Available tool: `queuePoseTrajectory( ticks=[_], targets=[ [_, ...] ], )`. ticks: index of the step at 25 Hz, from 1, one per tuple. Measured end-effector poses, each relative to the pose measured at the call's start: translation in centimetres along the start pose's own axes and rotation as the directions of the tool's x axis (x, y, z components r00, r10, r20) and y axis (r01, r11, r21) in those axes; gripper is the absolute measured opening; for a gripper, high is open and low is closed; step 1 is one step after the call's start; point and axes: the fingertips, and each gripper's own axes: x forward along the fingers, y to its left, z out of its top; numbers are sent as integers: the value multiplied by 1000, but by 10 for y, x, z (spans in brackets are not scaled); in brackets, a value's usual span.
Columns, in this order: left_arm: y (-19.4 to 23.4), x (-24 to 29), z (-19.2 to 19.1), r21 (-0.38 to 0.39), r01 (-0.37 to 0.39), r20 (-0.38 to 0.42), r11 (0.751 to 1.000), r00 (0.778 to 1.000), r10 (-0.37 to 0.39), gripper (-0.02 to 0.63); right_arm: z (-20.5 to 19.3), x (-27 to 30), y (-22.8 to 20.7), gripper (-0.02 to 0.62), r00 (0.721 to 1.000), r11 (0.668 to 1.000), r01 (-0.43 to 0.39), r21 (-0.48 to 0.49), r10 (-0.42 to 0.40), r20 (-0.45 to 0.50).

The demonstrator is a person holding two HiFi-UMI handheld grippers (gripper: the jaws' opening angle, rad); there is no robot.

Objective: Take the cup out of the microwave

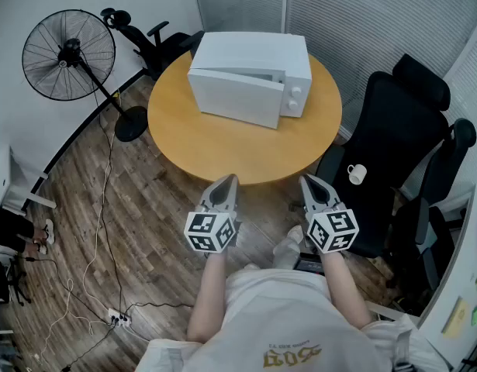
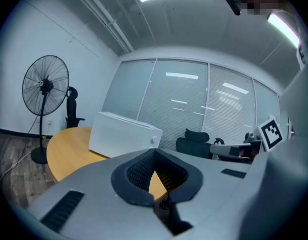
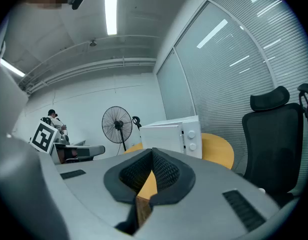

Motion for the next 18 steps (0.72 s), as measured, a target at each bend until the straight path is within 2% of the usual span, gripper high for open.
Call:
queuePoseTrajectory(
  ticks=[9,12,13,14,15,16,18],
  targets=[
    [-8,-3,-6,24,-4,-14,1000,1000,4,12,-7,-11,-2,11,1000,1000,12,19,-11,-14],
    [-11,-5,-5,2,8,-12,1000,1000,-8,14,-7,-14,0,11,1000,996,-18,82,18,7],
    [-11,-5,-5,-19,17,-10,1000,1000,-17,65,-4,-15,2,11,999,992,-47,121,44,30],
    [-11,-4,-4,-44,25,-8,999,1000,-26,192,0,-16,5,60,996,985,-76,152,69,52],
    [-10,-3,-3,-68,29,-5,997,1000,-29,255,4,-17,7,190,994,982,-93,166,83,67],
    [-9,-3,-1,-85,27,1,996,1000,-27,308,7,-17,7,253,994,983,-90,158,80,73],
    [-6,-3,4,-91,16,15,996,1000,-15,345,13,-18,3,273,997,993,-55,105,48,68]
  ],
)
